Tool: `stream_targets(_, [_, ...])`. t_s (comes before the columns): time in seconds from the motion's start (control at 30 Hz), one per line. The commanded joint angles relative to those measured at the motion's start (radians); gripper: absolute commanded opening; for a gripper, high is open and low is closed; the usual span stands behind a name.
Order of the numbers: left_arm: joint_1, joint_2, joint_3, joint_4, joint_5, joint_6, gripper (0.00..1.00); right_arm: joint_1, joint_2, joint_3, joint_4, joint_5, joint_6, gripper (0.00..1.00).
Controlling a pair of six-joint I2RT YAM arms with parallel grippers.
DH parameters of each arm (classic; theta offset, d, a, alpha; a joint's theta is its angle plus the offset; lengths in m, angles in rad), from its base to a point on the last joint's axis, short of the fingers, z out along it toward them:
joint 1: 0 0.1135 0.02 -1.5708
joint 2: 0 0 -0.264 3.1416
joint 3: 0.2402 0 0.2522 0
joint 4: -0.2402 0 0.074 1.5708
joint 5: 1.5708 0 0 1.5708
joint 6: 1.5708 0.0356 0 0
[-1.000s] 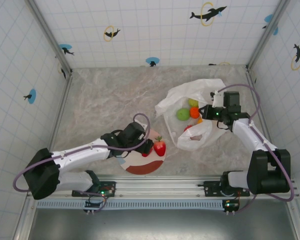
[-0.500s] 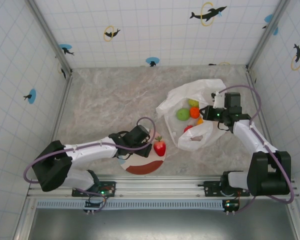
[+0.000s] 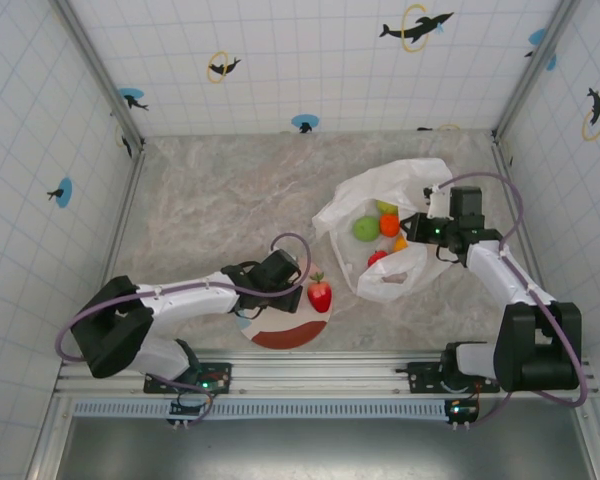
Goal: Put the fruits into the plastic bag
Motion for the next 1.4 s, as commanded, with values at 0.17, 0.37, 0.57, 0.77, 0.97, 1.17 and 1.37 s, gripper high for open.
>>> stream_targets(0.17, [0.003, 0.019, 0.001, 0.012, 0.004, -0.03, 0.69, -0.007, -0.01, -0.011, 0.012, -0.015, -0.006, 0.0])
stream_targets(0.37, [0.004, 0.039, 0.006, -0.001, -0.011, -0.022, 0.67, -0.007, -0.008, -0.008, 0.013, -0.016, -0.005, 0.0])
stream_targets(0.57, [0.004, 0.058, 0.018, -0.012, -0.021, -0.01, 0.66, -0.005, -0.002, -0.003, 0.014, -0.018, -0.003, 0.0])
stream_targets(0.77, [0.003, 0.017, 0.023, -0.01, -0.072, -0.009, 0.58, -0.005, -0.002, -0.003, 0.015, -0.018, -0.004, 0.0])
stream_targets(0.97, [0.003, -0.076, 0.038, 0.039, -0.105, 0.017, 0.53, -0.004, -0.008, -0.007, 0.013, -0.03, -0.018, 0.0])
stream_targets(1.17, [0.002, -0.076, 0.159, 0.154, -0.035, 0.094, 0.53, 0.002, -0.021, -0.008, 0.015, -0.035, -0.016, 0.0])
stream_targets(1.37, [-0.029, 0.09, 0.369, 0.238, 0.033, 0.163, 0.52, 0.011, -0.025, -0.007, 0.023, -0.03, -0.007, 0.0])
